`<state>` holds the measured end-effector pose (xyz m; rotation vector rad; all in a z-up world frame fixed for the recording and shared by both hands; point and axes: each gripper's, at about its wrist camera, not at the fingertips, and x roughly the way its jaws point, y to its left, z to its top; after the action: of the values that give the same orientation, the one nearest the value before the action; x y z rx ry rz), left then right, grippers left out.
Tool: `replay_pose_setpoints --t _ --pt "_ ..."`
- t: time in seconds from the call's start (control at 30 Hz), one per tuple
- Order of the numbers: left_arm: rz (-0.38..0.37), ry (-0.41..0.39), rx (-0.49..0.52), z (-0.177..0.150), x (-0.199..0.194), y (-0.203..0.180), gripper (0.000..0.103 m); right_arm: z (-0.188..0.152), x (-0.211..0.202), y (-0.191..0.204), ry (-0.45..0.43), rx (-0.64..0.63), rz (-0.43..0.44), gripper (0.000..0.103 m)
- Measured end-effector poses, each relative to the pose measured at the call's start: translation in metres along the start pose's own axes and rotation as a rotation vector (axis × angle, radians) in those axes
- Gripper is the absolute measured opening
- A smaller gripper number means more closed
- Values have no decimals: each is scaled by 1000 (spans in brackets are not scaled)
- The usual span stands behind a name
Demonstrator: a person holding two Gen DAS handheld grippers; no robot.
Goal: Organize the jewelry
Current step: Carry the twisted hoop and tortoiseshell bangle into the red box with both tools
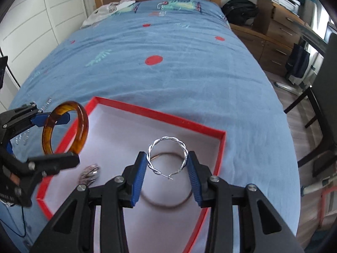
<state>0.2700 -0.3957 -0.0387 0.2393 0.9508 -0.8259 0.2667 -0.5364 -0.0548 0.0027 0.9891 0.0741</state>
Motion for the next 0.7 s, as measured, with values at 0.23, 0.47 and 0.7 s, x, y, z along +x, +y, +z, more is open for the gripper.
replay_pose_setpoints --t 0.23,0.47,0.7 --pt "-1 86 30 0 24 -7 74 13 29 -5 92 -85 18 38" --pt "45 88 39 -7 34 -8 73 14 37 2 109 -138 13 38" --pt "82 72 42 -17 31 -14 73 10 37 5 75 -165 13 40"
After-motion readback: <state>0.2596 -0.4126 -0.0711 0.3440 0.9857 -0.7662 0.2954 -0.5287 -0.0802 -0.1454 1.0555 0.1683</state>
